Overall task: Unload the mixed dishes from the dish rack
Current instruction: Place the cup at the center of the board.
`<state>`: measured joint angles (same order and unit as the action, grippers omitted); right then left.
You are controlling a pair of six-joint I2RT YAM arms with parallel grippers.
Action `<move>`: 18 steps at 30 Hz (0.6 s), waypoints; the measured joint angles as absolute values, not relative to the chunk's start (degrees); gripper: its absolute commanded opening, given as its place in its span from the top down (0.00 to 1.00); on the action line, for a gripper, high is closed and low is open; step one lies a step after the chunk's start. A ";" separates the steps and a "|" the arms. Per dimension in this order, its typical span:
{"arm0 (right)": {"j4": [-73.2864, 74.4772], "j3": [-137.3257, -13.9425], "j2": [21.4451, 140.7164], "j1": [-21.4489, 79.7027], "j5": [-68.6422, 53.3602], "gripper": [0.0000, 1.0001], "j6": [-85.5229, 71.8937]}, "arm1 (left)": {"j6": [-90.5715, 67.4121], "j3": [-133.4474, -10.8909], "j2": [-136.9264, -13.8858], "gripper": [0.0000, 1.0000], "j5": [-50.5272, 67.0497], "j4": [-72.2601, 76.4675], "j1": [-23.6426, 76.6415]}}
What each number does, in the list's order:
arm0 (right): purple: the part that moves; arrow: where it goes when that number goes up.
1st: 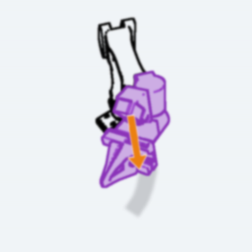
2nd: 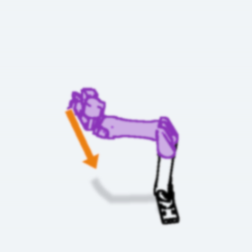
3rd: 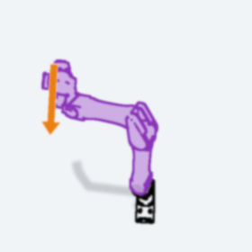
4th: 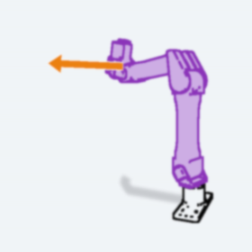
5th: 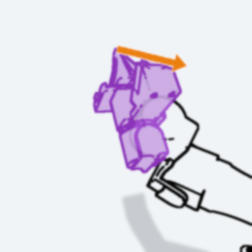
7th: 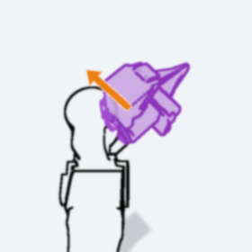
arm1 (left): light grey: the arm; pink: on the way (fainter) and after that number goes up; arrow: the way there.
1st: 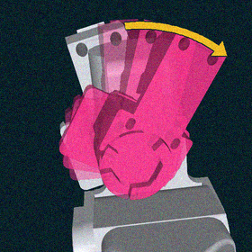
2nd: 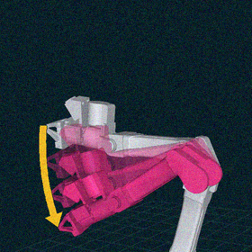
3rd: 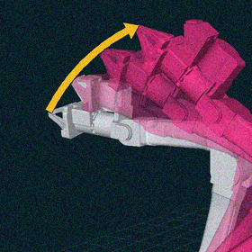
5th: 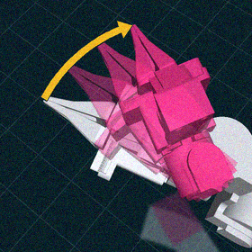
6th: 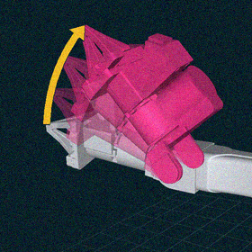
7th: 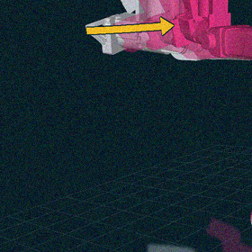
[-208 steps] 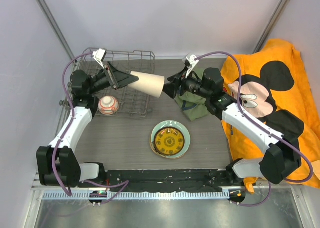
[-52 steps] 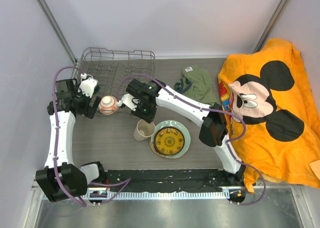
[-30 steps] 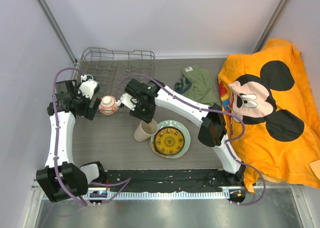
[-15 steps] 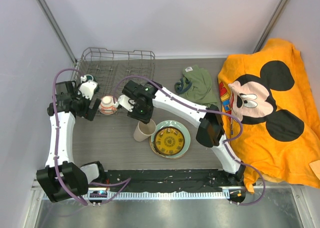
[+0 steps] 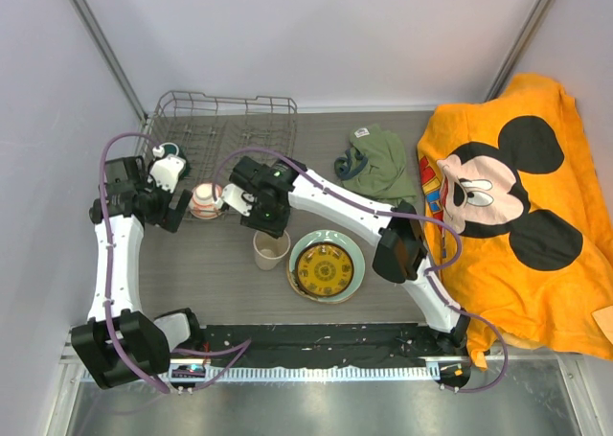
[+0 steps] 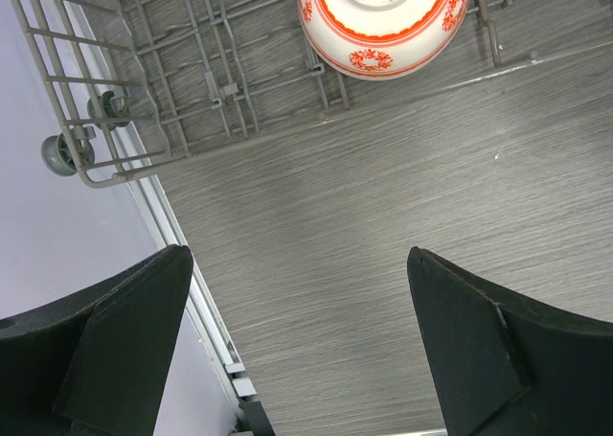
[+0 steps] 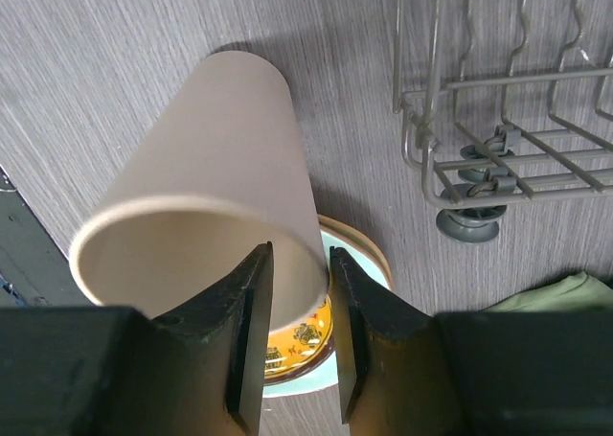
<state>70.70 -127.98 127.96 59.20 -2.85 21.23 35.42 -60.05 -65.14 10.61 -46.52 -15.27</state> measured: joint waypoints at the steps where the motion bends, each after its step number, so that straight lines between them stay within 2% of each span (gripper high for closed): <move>1: 70.65 -128.14 128.03 59.20 -2.83 0.65 21.23 | 35.46 -59.99 -65.12 0.00 10.63 -46.54 -15.31; 14: 70.39 -129.16 128.75 59.29 -2.70 0.65 21.12 | 36.49 -59.13 -64.97 0.00 11.14 -46.46 -16.21; 18: 70.35 -129.34 128.95 59.29 -2.70 0.62 21.10 | 36.51 -58.72 -64.93 0.00 11.62 -46.44 -16.75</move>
<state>70.35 -129.34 128.95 59.29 -2.70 21.10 36.51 -58.72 -64.93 11.62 -46.44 -16.75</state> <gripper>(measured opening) 0.351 0.996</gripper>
